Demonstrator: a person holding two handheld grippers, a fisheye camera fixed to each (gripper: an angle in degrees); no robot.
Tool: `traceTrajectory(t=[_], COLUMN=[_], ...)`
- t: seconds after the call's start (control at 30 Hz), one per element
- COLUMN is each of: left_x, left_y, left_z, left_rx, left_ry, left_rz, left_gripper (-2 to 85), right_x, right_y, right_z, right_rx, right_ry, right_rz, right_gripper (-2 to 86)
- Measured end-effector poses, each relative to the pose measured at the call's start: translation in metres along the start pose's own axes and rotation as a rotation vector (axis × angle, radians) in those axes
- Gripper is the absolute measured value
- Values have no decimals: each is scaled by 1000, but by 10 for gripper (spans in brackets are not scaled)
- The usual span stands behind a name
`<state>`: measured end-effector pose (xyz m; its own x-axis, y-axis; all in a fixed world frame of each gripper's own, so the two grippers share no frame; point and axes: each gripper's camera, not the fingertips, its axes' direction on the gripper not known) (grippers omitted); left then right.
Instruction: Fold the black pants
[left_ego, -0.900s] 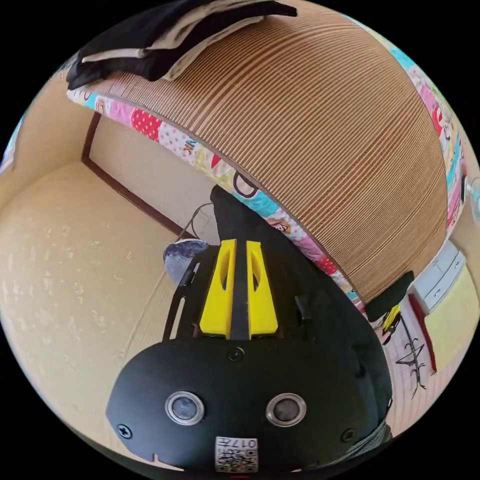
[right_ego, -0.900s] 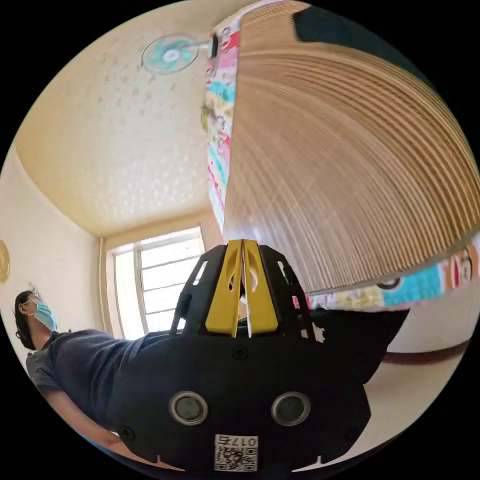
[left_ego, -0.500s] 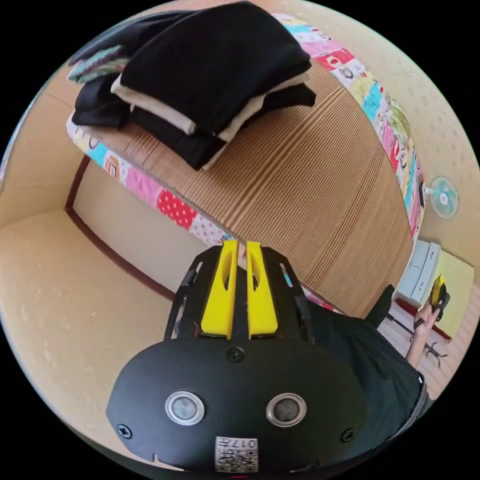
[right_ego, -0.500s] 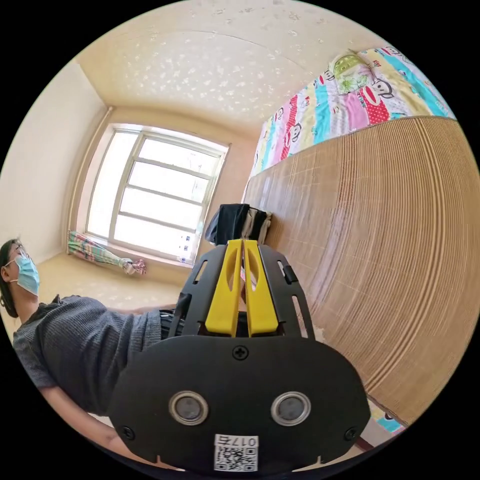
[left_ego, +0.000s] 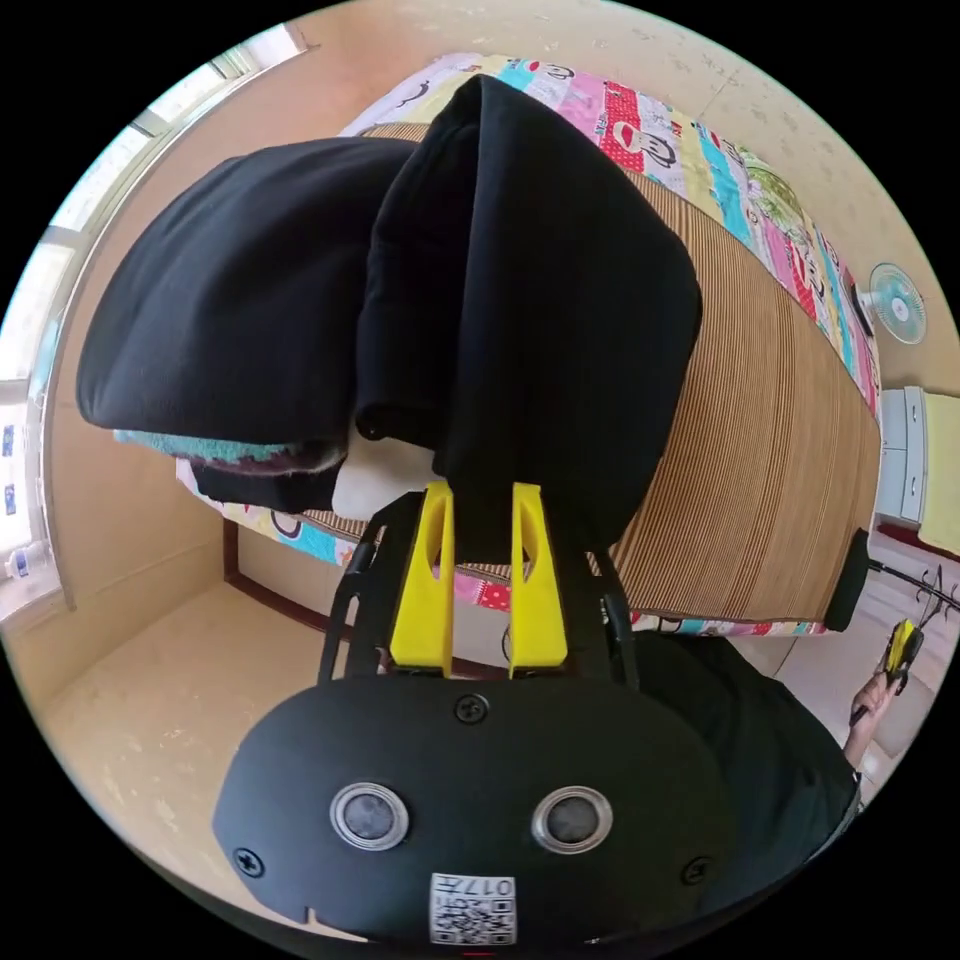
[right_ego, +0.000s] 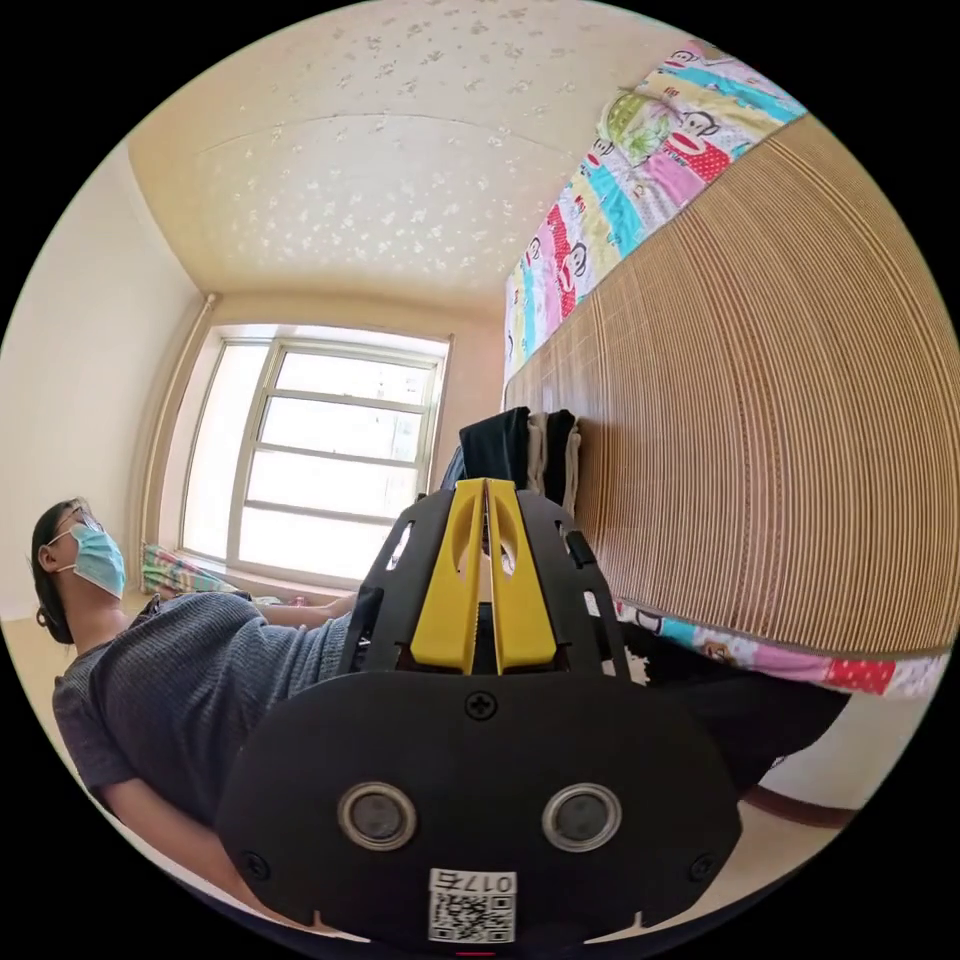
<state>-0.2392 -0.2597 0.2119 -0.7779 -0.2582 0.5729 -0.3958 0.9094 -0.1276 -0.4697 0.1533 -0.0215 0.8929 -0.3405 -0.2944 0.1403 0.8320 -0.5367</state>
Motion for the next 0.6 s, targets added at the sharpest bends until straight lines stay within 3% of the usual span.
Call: traceTrajectory(t=[0.1, 0.17, 0.23, 0.33, 0.43, 0.6], left_x=[8, 6, 7, 28, 66, 138], left_y=[22, 42, 50, 66, 91, 185], left_z=[-34, -87, -138, -226, -294, -398], left_rx=[59, 249, 403, 647, 782, 962], left_ry=[152, 520, 717, 861, 1038, 1144], left_rz=[86, 221, 304, 459, 597, 932], left_gripper=[56, 51, 51, 50, 49, 51], right_x=[-11, -17, -22, -28, -28, -41], right_y=[54, 84, 107, 121, 92, -20], right_z=[-43, -67, -85, -101, -92, 4], right_rx=[86, 125, 158, 227, 248, 6], right_ry=[88, 169, 230, 252, 164, -83], right_rz=[15, 44, 76, 74, 17, -97], right_gripper=[4, 5, 8, 17, 48, 160])
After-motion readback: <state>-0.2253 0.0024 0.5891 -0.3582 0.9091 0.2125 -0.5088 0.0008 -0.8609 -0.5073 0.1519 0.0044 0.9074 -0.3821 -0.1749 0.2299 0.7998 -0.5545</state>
